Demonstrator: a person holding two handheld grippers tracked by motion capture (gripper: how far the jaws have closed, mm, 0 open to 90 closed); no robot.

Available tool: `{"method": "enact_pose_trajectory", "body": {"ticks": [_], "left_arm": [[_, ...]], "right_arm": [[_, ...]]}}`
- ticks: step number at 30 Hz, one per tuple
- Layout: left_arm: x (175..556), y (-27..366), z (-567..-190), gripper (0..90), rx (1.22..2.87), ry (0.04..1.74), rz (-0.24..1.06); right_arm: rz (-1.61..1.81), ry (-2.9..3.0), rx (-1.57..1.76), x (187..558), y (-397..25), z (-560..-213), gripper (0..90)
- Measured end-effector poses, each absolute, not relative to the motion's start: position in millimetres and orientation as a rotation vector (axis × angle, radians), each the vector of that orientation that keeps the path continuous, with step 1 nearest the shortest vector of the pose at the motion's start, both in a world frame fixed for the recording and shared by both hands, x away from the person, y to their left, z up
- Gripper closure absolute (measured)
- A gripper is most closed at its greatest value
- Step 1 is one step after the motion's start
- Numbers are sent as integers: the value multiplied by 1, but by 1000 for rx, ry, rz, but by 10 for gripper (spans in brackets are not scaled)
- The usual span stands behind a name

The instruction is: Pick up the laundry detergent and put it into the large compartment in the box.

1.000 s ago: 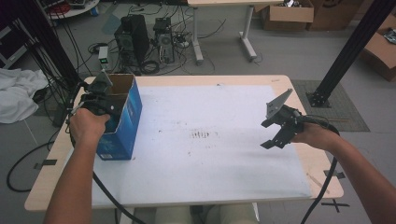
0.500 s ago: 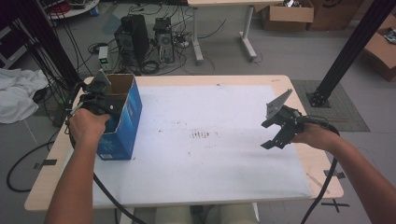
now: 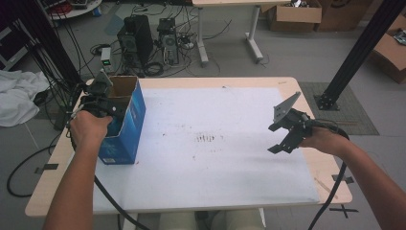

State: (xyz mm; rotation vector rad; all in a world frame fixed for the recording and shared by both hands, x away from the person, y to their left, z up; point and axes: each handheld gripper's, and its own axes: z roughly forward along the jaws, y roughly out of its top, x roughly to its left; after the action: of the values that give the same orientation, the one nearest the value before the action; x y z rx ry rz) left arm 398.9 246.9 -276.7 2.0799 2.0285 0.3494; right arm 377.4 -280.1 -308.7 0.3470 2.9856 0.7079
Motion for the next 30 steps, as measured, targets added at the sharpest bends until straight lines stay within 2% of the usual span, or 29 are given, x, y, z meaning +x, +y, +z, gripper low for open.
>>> {"method": "enact_pose_trajectory", "body": {"ticks": [30], "left_arm": [[385, 237, -233, 190, 2044, 1940, 461]], "right_arm": [[726, 2961, 341, 370, -282, -300, 170]]}}
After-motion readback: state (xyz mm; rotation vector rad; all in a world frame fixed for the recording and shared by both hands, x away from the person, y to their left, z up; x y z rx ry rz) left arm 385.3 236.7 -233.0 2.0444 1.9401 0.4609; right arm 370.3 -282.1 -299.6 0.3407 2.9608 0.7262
